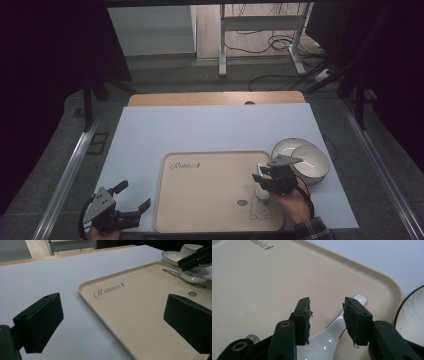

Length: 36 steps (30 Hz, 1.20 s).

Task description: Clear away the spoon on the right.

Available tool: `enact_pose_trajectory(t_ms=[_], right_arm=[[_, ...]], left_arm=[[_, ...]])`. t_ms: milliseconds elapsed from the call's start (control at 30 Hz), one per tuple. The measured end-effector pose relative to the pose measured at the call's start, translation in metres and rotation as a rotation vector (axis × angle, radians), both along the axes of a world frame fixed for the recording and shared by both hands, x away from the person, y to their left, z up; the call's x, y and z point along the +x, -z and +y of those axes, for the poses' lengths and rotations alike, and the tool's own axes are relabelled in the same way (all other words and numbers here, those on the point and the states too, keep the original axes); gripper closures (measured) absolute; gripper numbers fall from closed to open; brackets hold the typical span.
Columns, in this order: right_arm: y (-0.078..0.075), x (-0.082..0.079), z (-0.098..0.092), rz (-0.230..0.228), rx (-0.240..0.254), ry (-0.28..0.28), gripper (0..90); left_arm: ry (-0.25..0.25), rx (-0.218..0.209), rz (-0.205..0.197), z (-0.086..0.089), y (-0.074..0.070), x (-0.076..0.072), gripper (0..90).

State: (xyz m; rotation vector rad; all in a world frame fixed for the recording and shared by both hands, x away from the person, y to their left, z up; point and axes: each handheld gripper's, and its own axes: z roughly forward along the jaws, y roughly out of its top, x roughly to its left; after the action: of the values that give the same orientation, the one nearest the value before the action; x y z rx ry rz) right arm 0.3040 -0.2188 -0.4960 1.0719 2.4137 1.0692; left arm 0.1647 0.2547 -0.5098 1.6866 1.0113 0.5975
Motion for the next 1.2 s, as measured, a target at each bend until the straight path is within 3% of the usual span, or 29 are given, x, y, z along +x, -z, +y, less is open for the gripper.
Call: enact_pose_trajectory(t_ms=[300, 467, 667, 1200], right_arm=[[-0.006, -0.006, 0.0, -0.014, 0.012, -0.007, 44.8], [-0.012, -0.011, 0.001, -0.05, 0.006, -0.011, 32.3], [-0.016, -0.015, 0.0, -0.067, 0.017, -0.006, 24.0], [-0.024, -0.036, -0.018, -0.121, 0.037, 0.029, 11.0]], left_arm=[[0.001, 0.002, 0.001, 0.0, 0.0, 0.0, 2.4], [0.0, 0.001, 0.001, 0.0, 0.0, 0.0, 2.4], [0.001, 0.001, 0.002, 0.0, 0.0, 0.0, 2.4], [0.002, 0.003, 0.006, -0.001, 0.0, 0.0, 2.4]])
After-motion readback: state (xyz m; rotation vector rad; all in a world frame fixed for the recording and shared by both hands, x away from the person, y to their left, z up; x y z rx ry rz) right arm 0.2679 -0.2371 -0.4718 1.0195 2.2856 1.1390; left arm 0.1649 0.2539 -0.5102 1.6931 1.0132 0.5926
